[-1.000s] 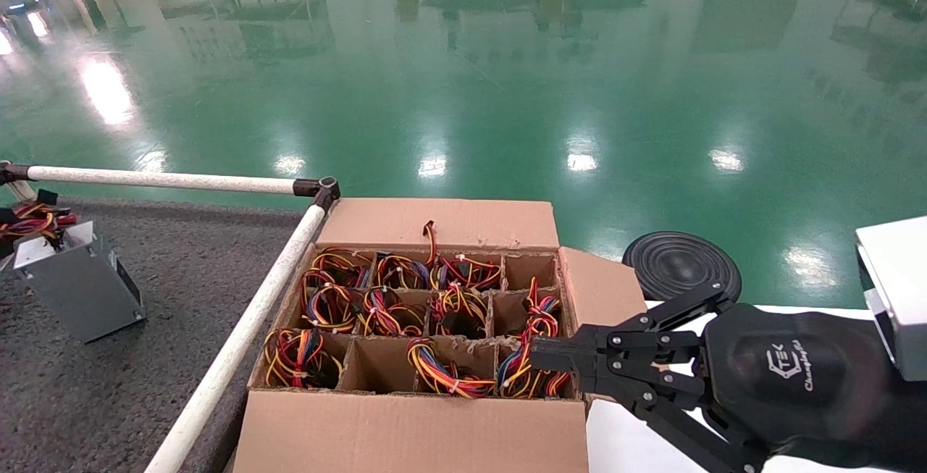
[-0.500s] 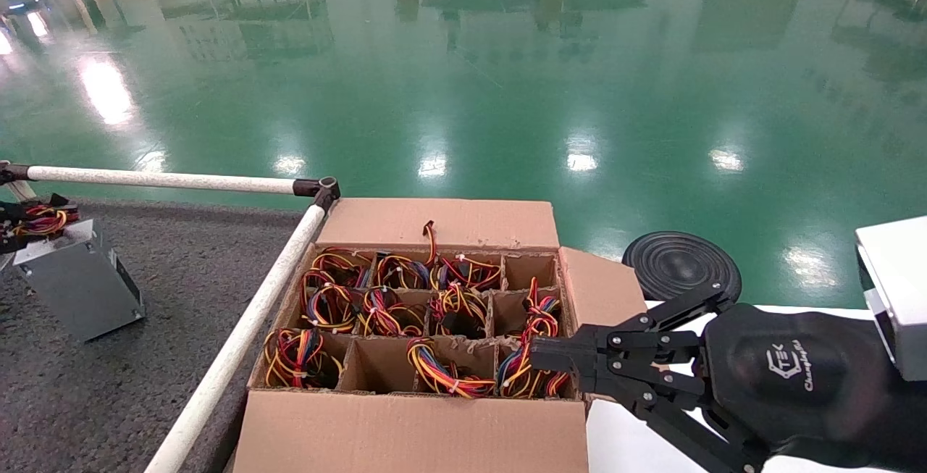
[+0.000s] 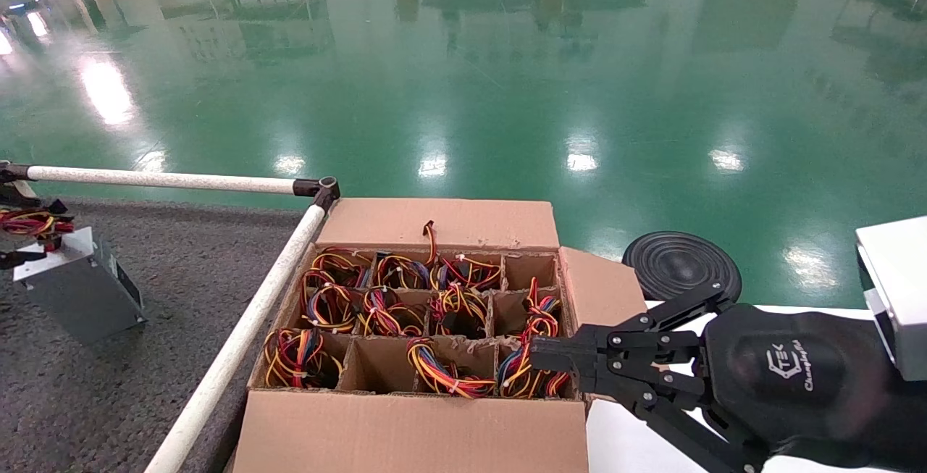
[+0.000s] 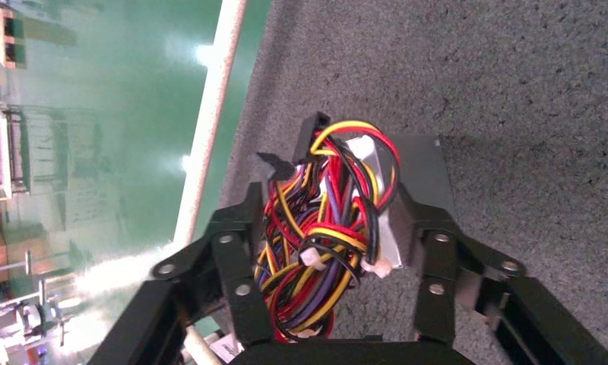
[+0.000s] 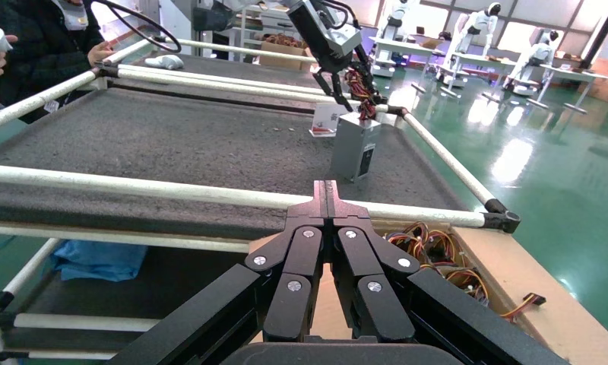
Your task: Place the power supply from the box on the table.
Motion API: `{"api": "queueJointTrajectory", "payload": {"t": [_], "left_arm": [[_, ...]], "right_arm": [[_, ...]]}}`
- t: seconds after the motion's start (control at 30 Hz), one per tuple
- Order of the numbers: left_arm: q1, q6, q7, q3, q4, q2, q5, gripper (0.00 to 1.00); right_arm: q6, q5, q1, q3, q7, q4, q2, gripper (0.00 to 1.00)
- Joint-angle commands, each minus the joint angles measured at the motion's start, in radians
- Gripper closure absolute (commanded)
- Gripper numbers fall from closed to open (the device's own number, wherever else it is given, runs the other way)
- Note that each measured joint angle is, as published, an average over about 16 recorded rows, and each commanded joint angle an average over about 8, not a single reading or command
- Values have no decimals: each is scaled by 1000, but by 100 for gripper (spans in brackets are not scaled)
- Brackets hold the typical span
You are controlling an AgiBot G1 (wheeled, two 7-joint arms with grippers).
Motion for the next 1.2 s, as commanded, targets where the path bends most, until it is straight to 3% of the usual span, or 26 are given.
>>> {"api": "queueJointTrajectory", "payload": {"t": [0.03, 0.8, 1.2], "left_arm": [[0, 0, 0, 0, 0, 0, 0, 0], [-6, 4, -1, -10, -9, 6, -12, 0], [-3, 16, 9, -59, -30, 27, -80, 0]], "right_arm": [[0, 0, 0, 0, 0, 0, 0, 100], [0, 0, 0, 0, 0, 0, 0, 100], [0, 0, 0, 0, 0, 0, 0, 100]]}}
